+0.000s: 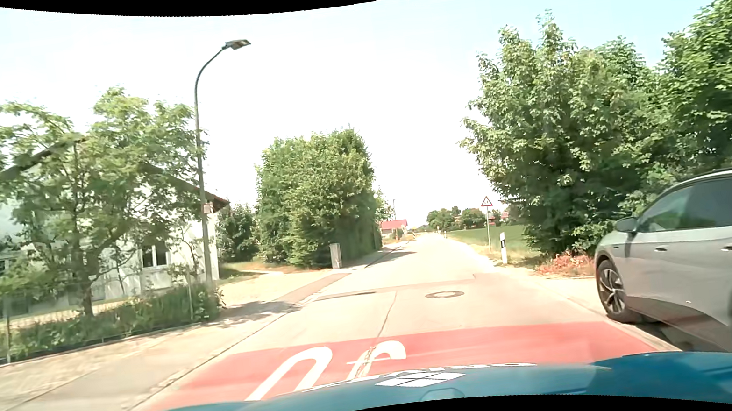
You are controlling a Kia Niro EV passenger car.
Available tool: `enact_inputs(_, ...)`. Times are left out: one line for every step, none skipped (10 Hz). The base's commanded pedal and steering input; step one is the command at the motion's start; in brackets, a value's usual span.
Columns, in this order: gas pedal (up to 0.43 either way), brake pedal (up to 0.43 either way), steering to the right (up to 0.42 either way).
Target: Follow the waypoints while adhering to traffic rules and regulations
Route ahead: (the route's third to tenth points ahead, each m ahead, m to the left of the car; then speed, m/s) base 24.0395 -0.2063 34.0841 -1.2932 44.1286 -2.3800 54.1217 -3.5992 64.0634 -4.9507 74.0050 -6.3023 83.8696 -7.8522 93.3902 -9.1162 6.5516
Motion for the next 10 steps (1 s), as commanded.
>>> enact_inputs(0.189, 0.0, 0.008)
enact_inputs(0.189, 0.0, 0.016)
enact_inputs(0.189, 0.0, 0.028)
enact_inputs(0.189, 0.0, 0.042)
enact_inputs(0.189, 0.0, 0.046)
enact_inputs(0.189, 0.0, 0.05)
enact_inputs(0.189, 0.0, 0.057)
enact_inputs(0.189, 0.0, 0.062)
enact_inputs(0.189, 0.0, 0.062)
enact_inputs(0.189, 0.0, 0.062)
